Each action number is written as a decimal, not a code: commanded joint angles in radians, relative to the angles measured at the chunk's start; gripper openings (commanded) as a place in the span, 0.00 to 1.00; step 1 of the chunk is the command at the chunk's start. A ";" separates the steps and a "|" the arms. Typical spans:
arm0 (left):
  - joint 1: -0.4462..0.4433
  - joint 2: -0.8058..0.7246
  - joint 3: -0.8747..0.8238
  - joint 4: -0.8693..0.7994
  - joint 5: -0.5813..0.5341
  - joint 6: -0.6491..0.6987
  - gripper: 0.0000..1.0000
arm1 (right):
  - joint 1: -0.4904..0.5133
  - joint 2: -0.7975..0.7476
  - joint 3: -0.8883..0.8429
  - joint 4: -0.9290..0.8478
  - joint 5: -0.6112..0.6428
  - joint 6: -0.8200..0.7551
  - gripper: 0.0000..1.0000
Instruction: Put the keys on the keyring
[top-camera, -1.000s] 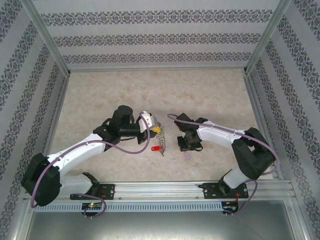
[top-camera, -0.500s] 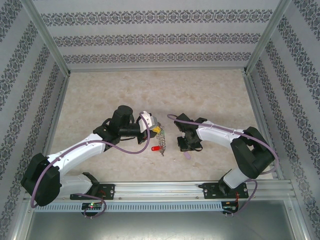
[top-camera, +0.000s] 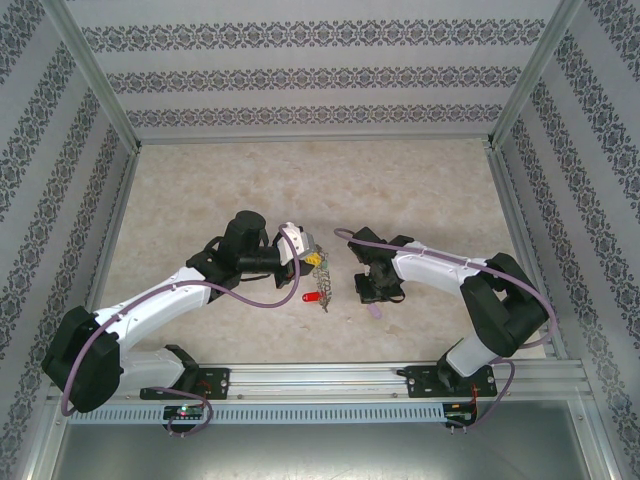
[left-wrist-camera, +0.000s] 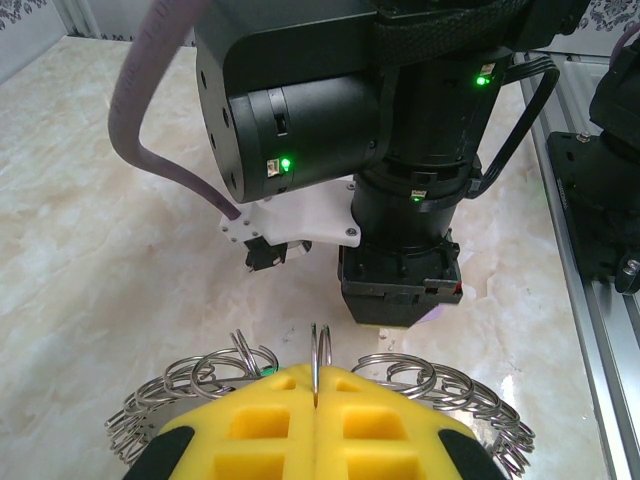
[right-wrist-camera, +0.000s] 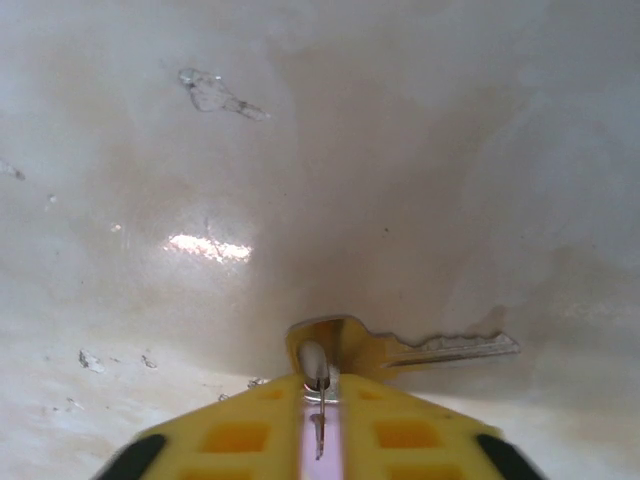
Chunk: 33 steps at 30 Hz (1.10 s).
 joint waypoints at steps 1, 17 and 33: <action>-0.007 0.003 0.027 0.004 0.024 0.010 0.00 | 0.009 -0.015 0.017 -0.030 0.019 0.005 0.19; -0.007 0.006 0.028 0.005 0.028 0.011 0.00 | 0.006 -0.028 0.015 -0.032 0.026 0.011 0.14; -0.007 0.006 0.031 -0.001 0.024 0.014 0.00 | 0.009 0.003 0.016 -0.022 0.020 0.012 0.17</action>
